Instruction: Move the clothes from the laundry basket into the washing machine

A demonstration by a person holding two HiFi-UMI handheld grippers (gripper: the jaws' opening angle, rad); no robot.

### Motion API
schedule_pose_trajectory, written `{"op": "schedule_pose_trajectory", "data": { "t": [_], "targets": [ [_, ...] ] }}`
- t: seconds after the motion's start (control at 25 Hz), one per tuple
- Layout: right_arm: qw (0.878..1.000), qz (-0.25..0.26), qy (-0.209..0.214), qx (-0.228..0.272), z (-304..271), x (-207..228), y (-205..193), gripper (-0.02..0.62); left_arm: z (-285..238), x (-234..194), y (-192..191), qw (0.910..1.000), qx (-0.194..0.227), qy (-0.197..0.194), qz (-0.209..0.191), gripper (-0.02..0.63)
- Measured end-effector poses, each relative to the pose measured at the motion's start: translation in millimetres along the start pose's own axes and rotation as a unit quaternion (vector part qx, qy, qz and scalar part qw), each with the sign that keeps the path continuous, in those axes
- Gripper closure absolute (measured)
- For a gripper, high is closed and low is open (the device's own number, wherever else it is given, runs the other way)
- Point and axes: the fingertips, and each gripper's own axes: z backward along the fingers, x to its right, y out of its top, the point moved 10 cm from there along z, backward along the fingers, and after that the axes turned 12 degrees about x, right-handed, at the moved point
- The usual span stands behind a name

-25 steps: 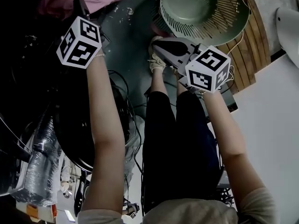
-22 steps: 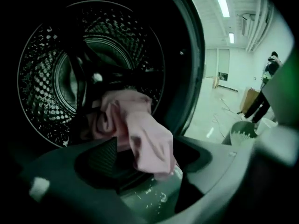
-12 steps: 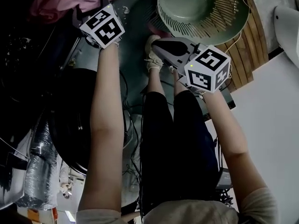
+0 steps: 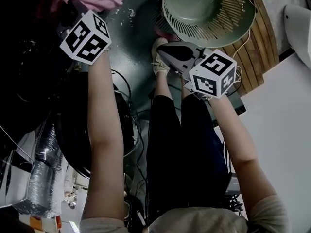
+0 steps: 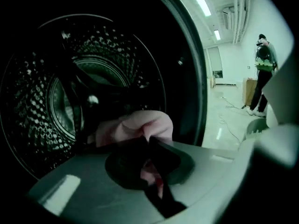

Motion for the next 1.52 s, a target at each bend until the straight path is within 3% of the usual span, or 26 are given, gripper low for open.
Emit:
{"op": "schedule_pose_trajectory", "data": {
  "t": [0.24,0.32,0.36,0.44,0.48,0.56,0.76,1.0,1.16,1.28,1.36,1.52],
  "targets": [
    [1.000,0.009,0.002,0.014,-1,-4,16,0.572,-27,-35,38,0.9946,0.051,0.086,0.028,0.572],
    [1.000,0.009,0.002,0.016,-1,-4,18,0.572,-34,-34,33,0.9944,0.045,0.090,0.031,0.568],
    [1.000,0.008,0.002,0.017,-2,-3,18,0.572,-39,-31,26,0.9959,0.026,0.078,0.037,0.544],
    [1.000,0.006,0.001,0.016,-1,-2,17,0.572,-47,-23,7,0.9965,-0.033,0.043,0.063,0.386],
    [1.000,0.005,0.002,0.014,-1,-1,15,0.572,-47,-19,-1,0.9947,-0.061,0.030,0.078,0.367],
    [1.000,0.004,0.005,0.009,-2,-2,12,0.572,-41,-16,-9,0.9910,-0.089,0.019,0.098,0.365],
    [1.000,0.002,0.001,0.015,-3,-3,12,0.572,-16,-13,-13,0.9882,-0.096,-0.016,0.119,0.364],
    [1.000,-0.002,-0.003,0.015,-2,1,11,0.572,3,15,-46,0.9785,-0.161,-0.089,0.093,0.331],
    [1.000,-0.006,-0.010,0.020,0,10,10,0.572,-9,23,-60,0.9739,-0.193,-0.098,0.068,0.331],
    [1.000,-0.010,-0.015,0.024,2,17,9,0.572,-21,24,-64,0.9726,-0.207,-0.102,0.026,0.342],
    [0.999,-0.012,-0.017,0.025,3,19,7,0.572,-23,23,-65,0.9707,-0.217,-0.104,0.004,0.425],
    [0.999,-0.016,-0.020,0.029,4,20,4,0.572,-18,18,-59,0.9711,-0.205,-0.122,0.007,0.499]
  ]
}}
